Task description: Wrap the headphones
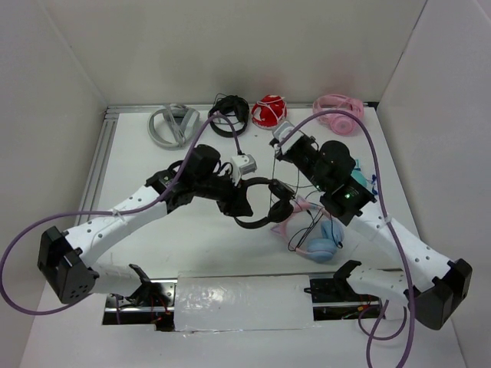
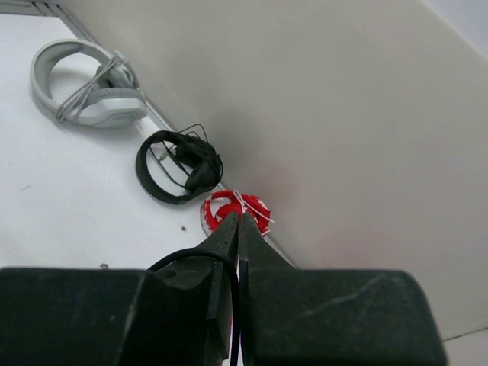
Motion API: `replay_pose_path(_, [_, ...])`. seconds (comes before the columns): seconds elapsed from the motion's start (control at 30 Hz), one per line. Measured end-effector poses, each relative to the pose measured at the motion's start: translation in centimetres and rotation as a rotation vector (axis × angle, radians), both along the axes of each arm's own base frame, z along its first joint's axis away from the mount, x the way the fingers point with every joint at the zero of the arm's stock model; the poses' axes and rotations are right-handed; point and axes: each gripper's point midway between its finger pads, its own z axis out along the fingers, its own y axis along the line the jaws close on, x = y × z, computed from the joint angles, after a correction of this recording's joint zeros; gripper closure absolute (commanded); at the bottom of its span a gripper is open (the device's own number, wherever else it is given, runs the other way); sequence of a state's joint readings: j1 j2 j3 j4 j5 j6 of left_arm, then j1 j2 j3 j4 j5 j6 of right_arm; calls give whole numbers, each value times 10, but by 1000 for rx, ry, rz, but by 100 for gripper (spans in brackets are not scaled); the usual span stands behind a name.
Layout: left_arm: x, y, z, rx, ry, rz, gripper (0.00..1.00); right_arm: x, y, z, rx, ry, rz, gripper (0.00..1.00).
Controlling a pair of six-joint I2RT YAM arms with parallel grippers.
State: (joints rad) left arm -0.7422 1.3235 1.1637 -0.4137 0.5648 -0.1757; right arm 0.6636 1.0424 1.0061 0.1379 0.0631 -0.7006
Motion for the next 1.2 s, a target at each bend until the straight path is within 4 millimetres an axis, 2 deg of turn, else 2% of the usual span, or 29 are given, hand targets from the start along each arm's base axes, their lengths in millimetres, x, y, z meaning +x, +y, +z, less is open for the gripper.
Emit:
replay_pose_path(0.13, [-20,-4,12,-40,-24,-75,100,15,-7,-2,40,14,-11,85])
replay_pose_path(0.3, [-45,-11,22,-71,-30,-162,100,37,-7,-17,70,57,-18,84])
replay_pose_path(0.43, [-57,-14,22,-76,-25,-214,100,48,-9,-30,100,106,-18,90])
replay_pose_path(0.53, [-63,-15,26,-92,-21,-237,100,48,-8,-39,145,126,3,96])
replay_pose_path(0.67, [-67,-12,38,-118,-39,-243,100,44,-5,-73,188,206,27,100])
replay_pose_path(0.87, [-73,-5,86,-212,-122,-238,100,26,10,-111,273,325,146,97])
replay_pose_path(0.9, [-75,-4,103,-245,-149,-241,100,21,17,-112,289,346,189,97])
replay_pose_path(0.97, [-76,-3,116,-265,-163,-242,100,12,29,-106,320,357,267,97])
replay_pose_path(1.07, [-77,-4,151,-322,-203,-237,100,0,52,-95,365,357,390,95])
replay_pose_path(1.13, [-77,-3,173,-357,-226,-229,100,-5,66,-96,383,368,442,93])
replay_pose_path(1.2, [-81,-2,195,-398,-261,-237,100,-4,77,-107,395,408,468,92])
